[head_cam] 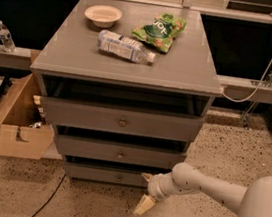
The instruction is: Open bottom drawer
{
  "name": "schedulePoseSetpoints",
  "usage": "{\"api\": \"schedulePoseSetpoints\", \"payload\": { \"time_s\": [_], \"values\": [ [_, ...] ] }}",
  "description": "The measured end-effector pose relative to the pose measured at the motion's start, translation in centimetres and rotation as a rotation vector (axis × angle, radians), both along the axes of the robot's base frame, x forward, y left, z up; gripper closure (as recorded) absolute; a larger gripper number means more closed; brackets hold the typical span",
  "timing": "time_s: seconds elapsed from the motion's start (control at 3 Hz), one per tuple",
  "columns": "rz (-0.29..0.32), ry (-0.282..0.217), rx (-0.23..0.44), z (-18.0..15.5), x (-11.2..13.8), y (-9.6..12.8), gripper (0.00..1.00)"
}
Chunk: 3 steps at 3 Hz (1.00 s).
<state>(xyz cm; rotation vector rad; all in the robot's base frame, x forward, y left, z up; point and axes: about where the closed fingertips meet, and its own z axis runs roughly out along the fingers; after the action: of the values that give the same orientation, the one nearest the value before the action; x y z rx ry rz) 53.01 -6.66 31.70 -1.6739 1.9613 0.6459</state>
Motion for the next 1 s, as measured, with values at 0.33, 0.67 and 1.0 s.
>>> {"api": "schedulePoseSetpoints", "payload": {
  "time_s": [0.33, 0.67, 1.0],
  "values": [
    [0.001, 0.0, 0.0, 0.0, 0.0, 0.0, 0.0],
    [0.045, -0.028, -0.01, -1.6, 0.3, 0.4, 0.0],
    [0.089, -0.041, -0.039, -4.5, 1.2, 0.1, 0.0]
  ]
}}
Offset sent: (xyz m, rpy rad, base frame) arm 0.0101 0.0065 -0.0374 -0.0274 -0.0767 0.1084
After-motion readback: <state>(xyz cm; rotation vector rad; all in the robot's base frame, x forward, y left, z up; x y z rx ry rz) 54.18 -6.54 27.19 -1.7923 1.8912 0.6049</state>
